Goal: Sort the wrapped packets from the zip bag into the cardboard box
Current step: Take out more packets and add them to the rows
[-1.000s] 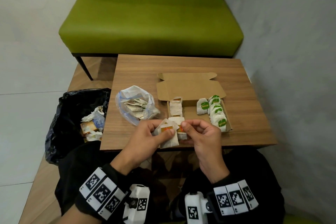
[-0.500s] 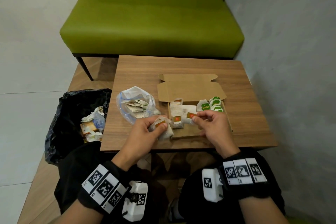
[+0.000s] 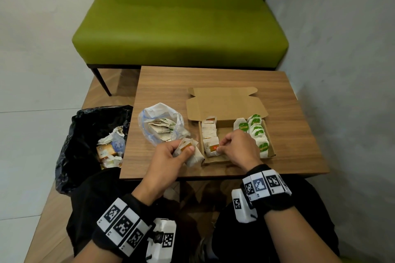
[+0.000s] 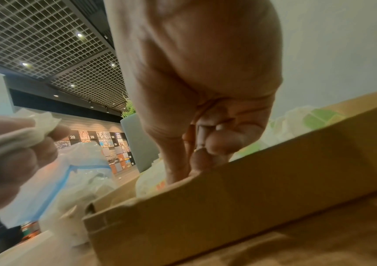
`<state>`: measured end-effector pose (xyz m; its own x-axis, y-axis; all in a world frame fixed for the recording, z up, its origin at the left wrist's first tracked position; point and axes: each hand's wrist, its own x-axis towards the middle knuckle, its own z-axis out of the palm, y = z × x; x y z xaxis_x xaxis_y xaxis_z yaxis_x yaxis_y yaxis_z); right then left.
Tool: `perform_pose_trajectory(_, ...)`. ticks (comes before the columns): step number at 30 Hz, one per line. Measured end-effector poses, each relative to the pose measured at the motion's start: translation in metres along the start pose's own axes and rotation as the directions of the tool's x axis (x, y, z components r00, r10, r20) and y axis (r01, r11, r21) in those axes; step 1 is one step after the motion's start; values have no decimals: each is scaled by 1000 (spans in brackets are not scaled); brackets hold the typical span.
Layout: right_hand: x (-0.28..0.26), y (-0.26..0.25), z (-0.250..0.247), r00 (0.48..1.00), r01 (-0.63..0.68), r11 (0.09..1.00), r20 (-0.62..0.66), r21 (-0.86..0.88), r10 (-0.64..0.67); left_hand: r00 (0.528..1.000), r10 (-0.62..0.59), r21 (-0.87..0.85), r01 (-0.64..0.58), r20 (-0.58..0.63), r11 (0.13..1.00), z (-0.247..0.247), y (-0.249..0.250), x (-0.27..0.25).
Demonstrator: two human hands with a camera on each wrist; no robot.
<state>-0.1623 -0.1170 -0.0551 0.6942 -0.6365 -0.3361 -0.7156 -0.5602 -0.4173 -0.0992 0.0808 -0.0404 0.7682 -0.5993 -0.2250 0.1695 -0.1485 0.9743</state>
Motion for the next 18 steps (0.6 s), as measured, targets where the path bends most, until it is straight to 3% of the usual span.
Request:
perform_pose_trajectory(10,-2,-3,-2,1000,10,1000,18,22,-10,999,-47,-97,44,-23,994,17,-2,-2)
perform_pose_trajectory(12,-8,1,-13,999,46,987,-29,153,-42,999,-33,-117,31,-15,993,22,-2,-3)
perform_pose_trajectory(14,-20,2,-22,996,90,901,-27,425,-87,999,-19,-137,14,-34,990,28,-4,-1)
perform_pose_trajectory(16,-35,-2,-26,982,68,785,96,616,-161,998,-23,-162,13,-60,987,31,-6,-1)
perform_pose_trajectory(18,-44,-3,-22,959,59,753,174,655,-226,997,-24,-151,13,-69,988,33,-8,1)
